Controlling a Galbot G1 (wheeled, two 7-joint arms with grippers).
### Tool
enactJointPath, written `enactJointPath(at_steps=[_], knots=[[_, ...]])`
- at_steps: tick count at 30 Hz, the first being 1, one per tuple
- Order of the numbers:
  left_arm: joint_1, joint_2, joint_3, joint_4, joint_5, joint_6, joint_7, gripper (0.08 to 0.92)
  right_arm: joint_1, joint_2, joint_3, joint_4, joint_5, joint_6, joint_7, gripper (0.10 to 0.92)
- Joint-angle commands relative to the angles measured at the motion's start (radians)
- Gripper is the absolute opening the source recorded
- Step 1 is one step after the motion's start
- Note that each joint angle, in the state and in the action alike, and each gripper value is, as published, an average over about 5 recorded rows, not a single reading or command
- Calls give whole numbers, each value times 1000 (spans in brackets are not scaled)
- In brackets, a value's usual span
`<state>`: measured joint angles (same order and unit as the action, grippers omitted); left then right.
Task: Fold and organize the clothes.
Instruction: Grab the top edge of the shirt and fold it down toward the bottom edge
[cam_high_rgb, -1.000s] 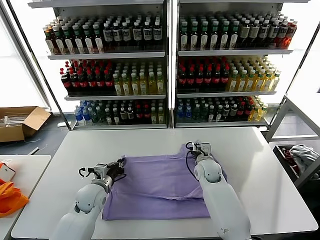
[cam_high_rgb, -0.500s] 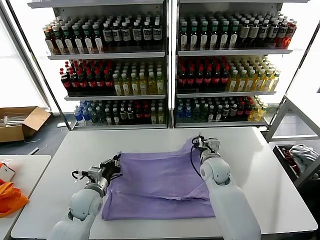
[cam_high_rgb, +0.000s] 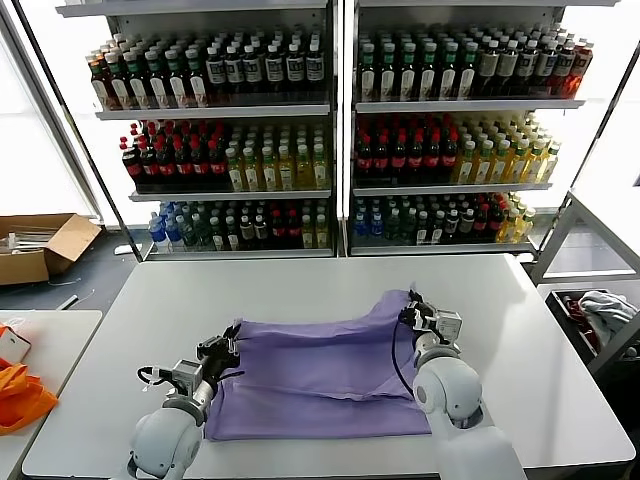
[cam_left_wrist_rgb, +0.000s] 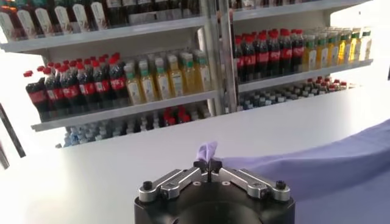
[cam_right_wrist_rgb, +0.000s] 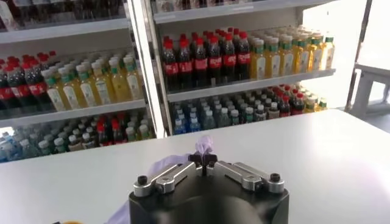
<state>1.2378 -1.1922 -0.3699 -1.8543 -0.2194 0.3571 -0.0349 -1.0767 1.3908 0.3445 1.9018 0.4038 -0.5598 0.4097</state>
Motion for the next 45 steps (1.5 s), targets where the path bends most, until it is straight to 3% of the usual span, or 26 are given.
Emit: enactJointPath(at_steps=[1, 45], knots=[[133, -16, -4, -82, 77, -6, -1, 85, -215, 0, 43, 146, -24, 7, 39, 115], [267, -83, -62, -167, 202, 3, 26, 85, -281, -13, 36, 28, -94, 73, 9, 115]])
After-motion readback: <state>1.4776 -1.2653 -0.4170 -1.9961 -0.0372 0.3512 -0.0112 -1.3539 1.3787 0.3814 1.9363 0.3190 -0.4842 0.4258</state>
